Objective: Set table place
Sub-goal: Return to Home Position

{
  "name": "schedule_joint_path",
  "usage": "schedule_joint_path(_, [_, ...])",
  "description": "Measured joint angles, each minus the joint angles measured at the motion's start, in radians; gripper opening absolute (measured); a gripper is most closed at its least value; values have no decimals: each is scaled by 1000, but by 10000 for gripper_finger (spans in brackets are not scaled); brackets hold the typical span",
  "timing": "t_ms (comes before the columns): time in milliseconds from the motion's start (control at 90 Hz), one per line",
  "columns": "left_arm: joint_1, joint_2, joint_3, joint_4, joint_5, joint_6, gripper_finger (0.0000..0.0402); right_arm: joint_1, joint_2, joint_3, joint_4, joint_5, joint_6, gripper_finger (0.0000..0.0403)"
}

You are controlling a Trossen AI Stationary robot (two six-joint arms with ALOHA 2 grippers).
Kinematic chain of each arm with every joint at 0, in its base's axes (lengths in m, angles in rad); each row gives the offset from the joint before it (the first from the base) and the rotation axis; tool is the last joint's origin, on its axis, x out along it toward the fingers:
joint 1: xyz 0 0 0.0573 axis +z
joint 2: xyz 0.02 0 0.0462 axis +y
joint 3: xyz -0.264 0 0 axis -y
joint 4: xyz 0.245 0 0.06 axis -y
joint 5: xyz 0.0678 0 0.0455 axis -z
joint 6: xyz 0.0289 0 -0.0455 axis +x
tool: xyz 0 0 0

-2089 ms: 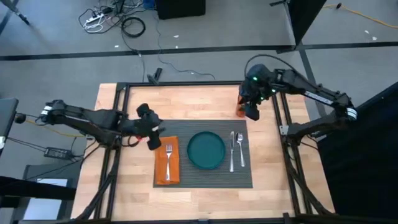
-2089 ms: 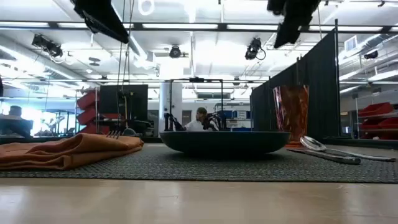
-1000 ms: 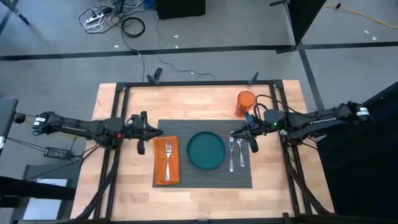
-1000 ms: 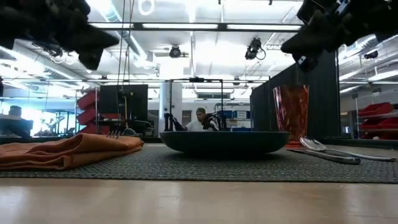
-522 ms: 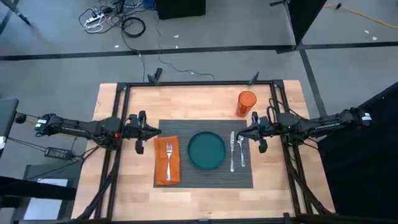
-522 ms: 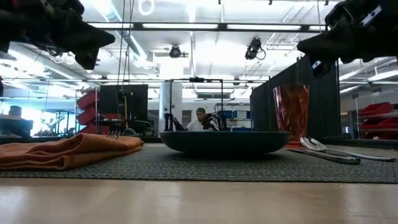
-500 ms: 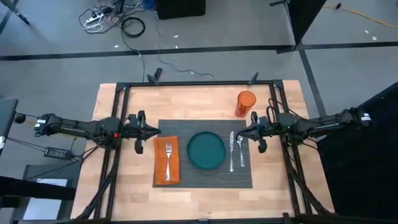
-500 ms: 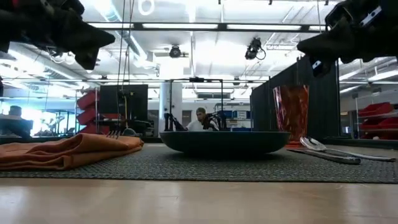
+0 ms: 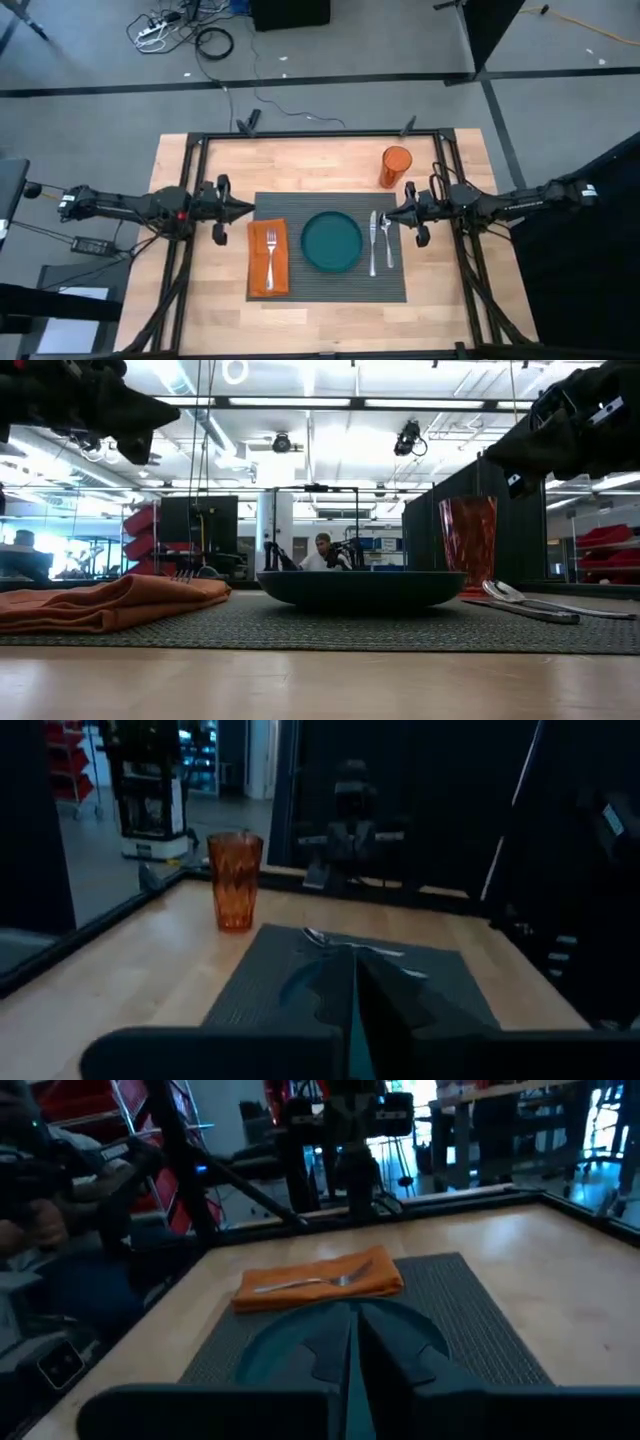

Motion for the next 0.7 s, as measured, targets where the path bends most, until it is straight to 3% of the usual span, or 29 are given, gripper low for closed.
schedule_joint_path(211, [0, -86, -7, -80, -2, 5, 0, -23, 0, 0, 26, -5, -8, 0])
schedule_joint_path(511, [0, -290, -141, -73, -4, -19, 0, -63, 0, 0, 48, -61, -4, 0])
schedule_joint_path(700, [4, -295, -182, -51, -5, -24, 0, -64, 5, -1, 46, -69, 4, 0])
